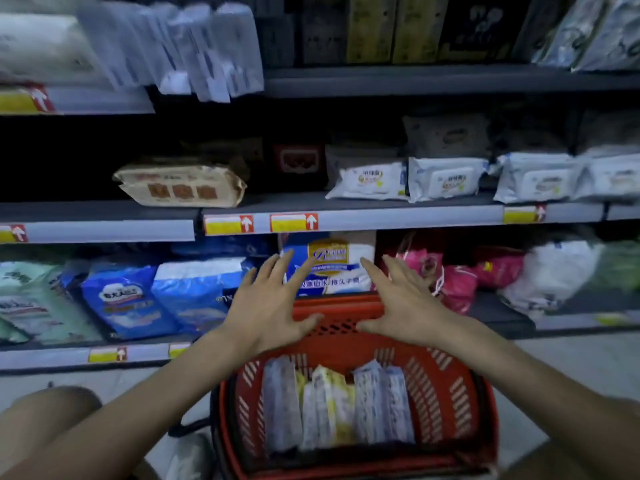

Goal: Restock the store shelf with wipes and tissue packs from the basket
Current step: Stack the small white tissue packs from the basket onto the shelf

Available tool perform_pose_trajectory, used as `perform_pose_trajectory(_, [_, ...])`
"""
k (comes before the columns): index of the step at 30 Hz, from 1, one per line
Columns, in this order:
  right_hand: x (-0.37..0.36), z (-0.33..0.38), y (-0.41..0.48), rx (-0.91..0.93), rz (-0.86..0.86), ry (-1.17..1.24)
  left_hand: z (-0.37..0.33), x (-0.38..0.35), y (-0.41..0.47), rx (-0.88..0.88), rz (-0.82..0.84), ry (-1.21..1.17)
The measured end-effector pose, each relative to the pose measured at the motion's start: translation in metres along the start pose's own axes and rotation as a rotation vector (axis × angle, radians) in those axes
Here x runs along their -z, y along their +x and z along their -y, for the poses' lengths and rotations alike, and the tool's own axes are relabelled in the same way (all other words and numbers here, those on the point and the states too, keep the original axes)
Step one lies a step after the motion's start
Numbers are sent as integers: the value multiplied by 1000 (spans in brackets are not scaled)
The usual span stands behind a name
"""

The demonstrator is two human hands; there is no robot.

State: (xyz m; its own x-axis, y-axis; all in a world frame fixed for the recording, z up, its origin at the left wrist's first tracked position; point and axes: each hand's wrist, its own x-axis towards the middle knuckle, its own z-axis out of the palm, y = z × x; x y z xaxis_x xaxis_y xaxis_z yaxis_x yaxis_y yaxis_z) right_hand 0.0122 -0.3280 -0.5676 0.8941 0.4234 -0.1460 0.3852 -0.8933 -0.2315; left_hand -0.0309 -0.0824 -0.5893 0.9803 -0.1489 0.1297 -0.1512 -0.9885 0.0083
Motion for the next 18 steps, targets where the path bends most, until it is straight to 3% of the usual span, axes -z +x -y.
perform_pose_trajectory(6, [-66, -36, 0, -23, 232, -81, -22, -81, -9, -33, 233, -6])
perform_pose_trajectory(12, [-114, -71, -1, -67, 568, -86, -49, -158, -8, -57, 465, -18])
perform_pose_trajectory(18, [-143, -100, -16, -44, 634, -117, -88, -219, 12, -90, 709, -178])
